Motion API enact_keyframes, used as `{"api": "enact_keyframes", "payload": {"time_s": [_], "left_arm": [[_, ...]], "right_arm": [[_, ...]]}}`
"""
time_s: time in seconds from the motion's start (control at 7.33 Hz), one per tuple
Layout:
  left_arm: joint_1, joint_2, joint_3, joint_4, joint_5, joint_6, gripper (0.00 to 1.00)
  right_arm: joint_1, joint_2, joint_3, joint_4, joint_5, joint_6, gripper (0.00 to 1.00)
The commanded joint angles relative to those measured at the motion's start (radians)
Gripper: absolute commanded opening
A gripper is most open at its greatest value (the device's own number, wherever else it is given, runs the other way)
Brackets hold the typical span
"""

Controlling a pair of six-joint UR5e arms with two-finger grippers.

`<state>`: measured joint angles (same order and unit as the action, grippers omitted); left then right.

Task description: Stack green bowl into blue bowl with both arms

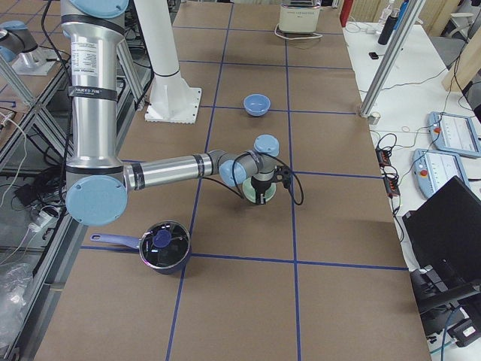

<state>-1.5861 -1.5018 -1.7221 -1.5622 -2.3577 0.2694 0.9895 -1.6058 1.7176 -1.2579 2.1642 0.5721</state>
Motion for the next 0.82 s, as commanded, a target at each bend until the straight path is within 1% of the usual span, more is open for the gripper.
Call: {"api": "enact_keyframes", "payload": {"time_s": [0.0,0.14,0.27,0.41,0.55,0.68], "left_arm": [[0.002,0.000,0.004,0.001,-0.002,-0.004,0.99],[0.005,-0.002,0.003,0.007,-0.002,-0.019,0.99],[0.008,-0.002,-0.007,0.008,0.001,-0.145,0.99],[0.011,-0.002,-0.007,0.002,0.002,-0.229,0.99],[0.011,0.000,-0.007,-0.018,-0.002,-0.231,0.99],[0.011,0.000,-0.007,-0.019,-0.002,-0.236,0.99]], "right_arm": [[0.009,0.024,0.017,-0.002,0.008,0.027,0.00],[0.024,0.061,0.046,-0.002,0.019,0.126,0.00],[0.023,0.104,0.077,-0.012,0.032,0.212,0.00],[0.023,0.154,0.100,-0.014,0.039,0.315,0.00],[0.014,0.231,0.121,-0.031,0.040,0.460,0.00],[-0.059,0.339,0.137,-0.087,0.028,0.598,0.00]]}}
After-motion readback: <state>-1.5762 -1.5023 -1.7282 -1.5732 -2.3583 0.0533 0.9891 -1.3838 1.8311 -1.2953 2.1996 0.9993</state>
